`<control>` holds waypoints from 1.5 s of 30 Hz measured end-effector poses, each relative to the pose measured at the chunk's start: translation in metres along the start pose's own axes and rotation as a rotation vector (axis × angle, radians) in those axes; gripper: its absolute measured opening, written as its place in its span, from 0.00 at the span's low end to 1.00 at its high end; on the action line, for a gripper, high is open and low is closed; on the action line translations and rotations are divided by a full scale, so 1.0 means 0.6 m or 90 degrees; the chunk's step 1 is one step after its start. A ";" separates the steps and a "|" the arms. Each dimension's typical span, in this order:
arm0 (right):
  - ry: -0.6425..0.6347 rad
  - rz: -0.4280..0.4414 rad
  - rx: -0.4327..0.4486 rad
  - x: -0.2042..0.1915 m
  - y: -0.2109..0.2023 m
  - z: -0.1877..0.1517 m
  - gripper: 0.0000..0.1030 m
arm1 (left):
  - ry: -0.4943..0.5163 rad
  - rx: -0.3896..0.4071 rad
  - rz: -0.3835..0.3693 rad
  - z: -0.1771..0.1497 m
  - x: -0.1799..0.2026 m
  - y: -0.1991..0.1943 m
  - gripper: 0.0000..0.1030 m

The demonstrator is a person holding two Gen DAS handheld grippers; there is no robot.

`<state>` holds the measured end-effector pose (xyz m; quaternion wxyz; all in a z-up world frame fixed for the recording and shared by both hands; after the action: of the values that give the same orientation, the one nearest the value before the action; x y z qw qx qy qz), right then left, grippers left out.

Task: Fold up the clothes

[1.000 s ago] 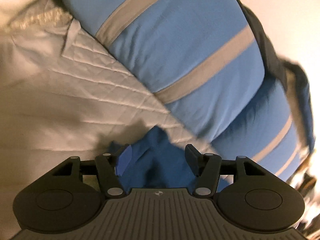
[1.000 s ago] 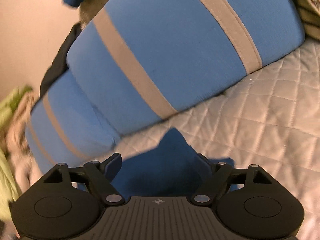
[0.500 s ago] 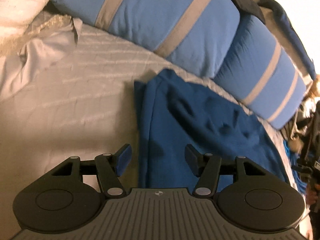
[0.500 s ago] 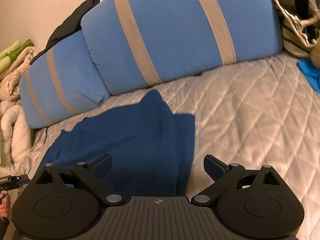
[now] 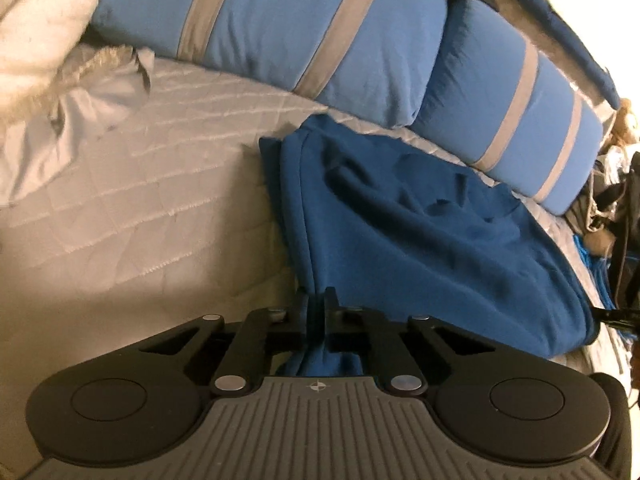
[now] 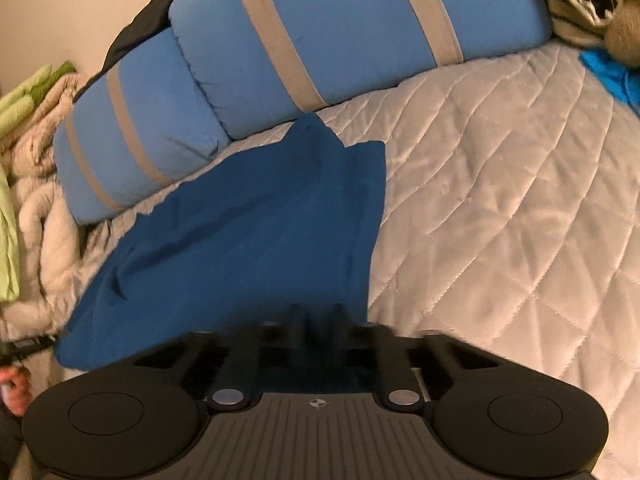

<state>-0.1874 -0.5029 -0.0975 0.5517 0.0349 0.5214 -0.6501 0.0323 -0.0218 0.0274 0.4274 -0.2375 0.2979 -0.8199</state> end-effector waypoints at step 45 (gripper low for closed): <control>0.213 0.087 -0.078 0.041 -0.046 -0.071 0.93 | 0.127 0.112 0.110 -0.067 0.143 -0.136 0.68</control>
<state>-0.2404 -0.4933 -0.1144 0.5013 0.1445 0.6409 -0.5631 -0.0841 -0.0453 0.0669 0.4838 -0.0900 0.2852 -0.8225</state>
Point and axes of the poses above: each gripper's, at about its wrist camera, not at the fingertips, and y roughly the way its jaws point, x to its right, z to its top, the point moved 6 cm from there along y, roughly the way its jaws point, and after that the axes turned 15 degrees about y, right-handed, at the moved point
